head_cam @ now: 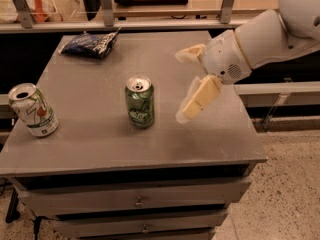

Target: Pick green can

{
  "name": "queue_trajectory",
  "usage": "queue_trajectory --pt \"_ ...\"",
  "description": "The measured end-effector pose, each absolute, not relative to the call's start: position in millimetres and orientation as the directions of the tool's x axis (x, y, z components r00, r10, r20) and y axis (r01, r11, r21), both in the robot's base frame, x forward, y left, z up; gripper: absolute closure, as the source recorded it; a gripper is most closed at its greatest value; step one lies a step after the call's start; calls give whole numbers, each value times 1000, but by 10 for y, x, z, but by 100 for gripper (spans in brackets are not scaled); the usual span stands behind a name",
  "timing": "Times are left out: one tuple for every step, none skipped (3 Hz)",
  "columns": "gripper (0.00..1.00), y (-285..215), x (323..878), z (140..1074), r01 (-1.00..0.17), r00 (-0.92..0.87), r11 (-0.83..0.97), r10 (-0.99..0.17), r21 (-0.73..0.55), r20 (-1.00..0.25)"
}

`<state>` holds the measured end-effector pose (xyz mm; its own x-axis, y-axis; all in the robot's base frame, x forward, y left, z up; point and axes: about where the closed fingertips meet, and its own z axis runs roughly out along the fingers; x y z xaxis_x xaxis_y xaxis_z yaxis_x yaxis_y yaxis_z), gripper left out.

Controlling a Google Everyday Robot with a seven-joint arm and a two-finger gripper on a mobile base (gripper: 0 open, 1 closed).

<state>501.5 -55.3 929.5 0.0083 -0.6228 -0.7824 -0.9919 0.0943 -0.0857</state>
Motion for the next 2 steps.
queue_trajectory --pt "0 -188 5095 9271 -995 44 52 -524 -83 -851" --pt "0 72 5130 9204 -997 59 11 -469 -73 -881"
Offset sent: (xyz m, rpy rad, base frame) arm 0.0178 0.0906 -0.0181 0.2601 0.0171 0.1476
